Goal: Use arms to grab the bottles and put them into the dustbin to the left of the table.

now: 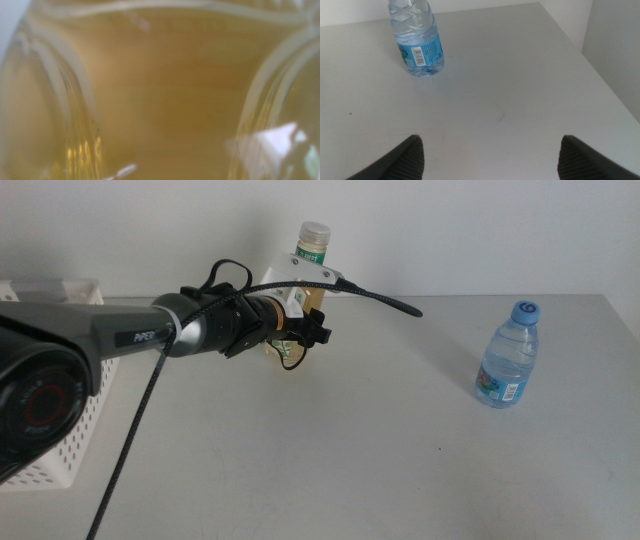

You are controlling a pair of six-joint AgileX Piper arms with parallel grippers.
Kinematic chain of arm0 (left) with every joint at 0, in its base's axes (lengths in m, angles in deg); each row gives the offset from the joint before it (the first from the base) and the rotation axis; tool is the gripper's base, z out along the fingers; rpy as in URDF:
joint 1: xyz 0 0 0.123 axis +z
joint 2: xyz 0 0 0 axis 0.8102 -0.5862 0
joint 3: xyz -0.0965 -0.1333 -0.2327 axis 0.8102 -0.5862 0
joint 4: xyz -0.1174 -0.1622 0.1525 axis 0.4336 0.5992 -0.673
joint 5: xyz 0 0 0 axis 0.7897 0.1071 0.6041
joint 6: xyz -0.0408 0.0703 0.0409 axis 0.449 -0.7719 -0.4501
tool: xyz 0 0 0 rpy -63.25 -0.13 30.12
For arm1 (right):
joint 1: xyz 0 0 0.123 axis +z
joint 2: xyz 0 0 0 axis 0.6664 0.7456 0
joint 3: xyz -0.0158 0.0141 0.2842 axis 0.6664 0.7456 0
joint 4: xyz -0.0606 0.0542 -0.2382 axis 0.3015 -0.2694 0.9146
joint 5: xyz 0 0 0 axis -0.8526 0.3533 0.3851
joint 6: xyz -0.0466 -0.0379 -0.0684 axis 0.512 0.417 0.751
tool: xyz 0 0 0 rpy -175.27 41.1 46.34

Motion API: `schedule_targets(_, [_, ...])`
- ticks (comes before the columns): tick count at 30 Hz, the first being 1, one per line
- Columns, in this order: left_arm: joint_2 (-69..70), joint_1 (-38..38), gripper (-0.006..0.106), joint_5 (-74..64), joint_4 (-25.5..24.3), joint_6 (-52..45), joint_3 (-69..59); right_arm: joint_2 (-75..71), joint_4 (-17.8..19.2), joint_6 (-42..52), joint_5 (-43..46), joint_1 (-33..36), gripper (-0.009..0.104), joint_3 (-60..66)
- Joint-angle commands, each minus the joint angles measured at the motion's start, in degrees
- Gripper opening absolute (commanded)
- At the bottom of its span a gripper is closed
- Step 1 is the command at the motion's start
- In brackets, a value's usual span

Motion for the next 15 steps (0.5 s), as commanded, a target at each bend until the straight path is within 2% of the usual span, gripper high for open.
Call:
schedule_targets(1, [10.31,-0.32,-0.002,-0.70,-0.77,3.81,0.53,-1.21,0.96,0.59,4.00,0.19,0.071,-0.12])
schedule_targets(8, [27.86,0.39,-0.002,-13.76,-2.59,0.95,-8.63,-1.21,0.96,0.54,4.00,0.19,0.071,-0.12])
schedule_targets(12, [37.43,0.62,-0.002,-26.80,0.29,-6.18,-9.44,-1.21,0.96,0.54,4.00,0.19,0.071,-0.12])
schedule_targets(15, [43.33,2.92,-0.002,-32.66,5.05,-12.20,-9.39,-1.21,0.96,0.54,4.00,0.19,0.071,-0.12])
